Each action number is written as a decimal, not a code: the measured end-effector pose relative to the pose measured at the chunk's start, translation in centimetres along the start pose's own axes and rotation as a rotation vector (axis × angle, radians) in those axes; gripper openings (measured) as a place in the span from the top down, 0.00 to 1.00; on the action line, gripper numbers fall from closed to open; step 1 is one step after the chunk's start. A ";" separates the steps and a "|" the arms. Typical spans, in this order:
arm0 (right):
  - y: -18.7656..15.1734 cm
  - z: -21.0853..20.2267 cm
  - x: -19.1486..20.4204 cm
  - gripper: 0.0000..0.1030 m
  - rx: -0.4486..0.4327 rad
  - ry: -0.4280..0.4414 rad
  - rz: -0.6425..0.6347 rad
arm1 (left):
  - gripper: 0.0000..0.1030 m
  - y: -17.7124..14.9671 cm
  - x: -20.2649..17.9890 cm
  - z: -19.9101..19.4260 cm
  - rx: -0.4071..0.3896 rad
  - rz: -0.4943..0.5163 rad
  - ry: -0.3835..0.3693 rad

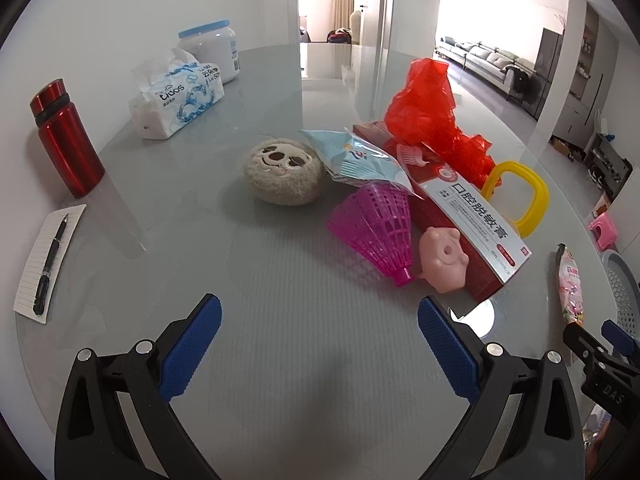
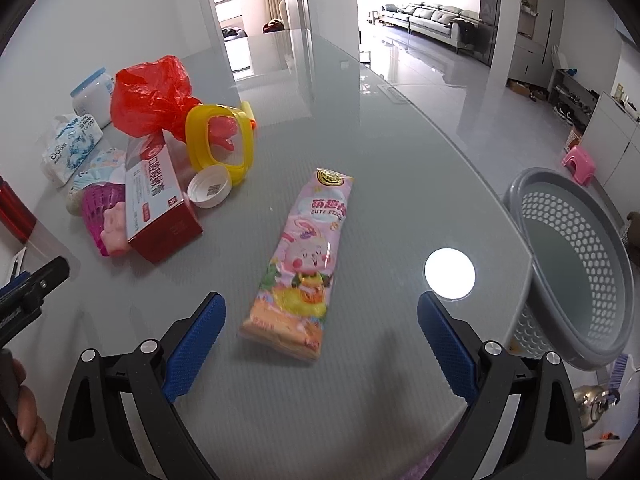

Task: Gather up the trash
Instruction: 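Move the right tool to the pink snack wrapper and close on it, then grasp the beige sloth plush with the left tool while the right tool holds the wrapper, then carry both items over the grey basket and open both tools to drop them, then move both tools back over the table toward the remaining items, then grasp the yellow ring toy with the right tool while the left tool grasps the pink shuttlecock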

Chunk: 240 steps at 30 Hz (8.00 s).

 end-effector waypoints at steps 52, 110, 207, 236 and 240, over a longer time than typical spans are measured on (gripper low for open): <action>0.1 -0.9 -4.4 0.65 -0.074 0.016 0.066 | 0.36 9.0 2.9 10.5 0.027 -0.060 -0.005; -9.1 -4.5 -33.5 0.64 -0.059 -0.038 0.332 | 0.39 -14.5 -45.8 -1.5 0.166 0.529 -0.533; 7.3 -0.6 -1.7 0.31 -0.165 0.410 -0.270 | 0.16 -0.4 -2.5 -0.8 -0.100 -0.216 0.112; 11.8 6.1 5.4 0.54 -0.081 0.480 -0.325 | 0.16 0.7 0.0 3.0 -0.029 -0.266 0.122; 11.8 5.9 5.7 0.72 -0.085 0.486 -0.333 | 0.16 0.8 -0.1 3.1 -0.027 -0.265 0.117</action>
Point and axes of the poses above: each gripper's, at about its wrist camera, not at the fingertips, and z roughly the way its jaws point, x to its left, y to its top, the point moved 10 cm from there along z, roughly the way its jaws point, and after that the axes turned 11 degrees about -z, right-handed, at the moved point
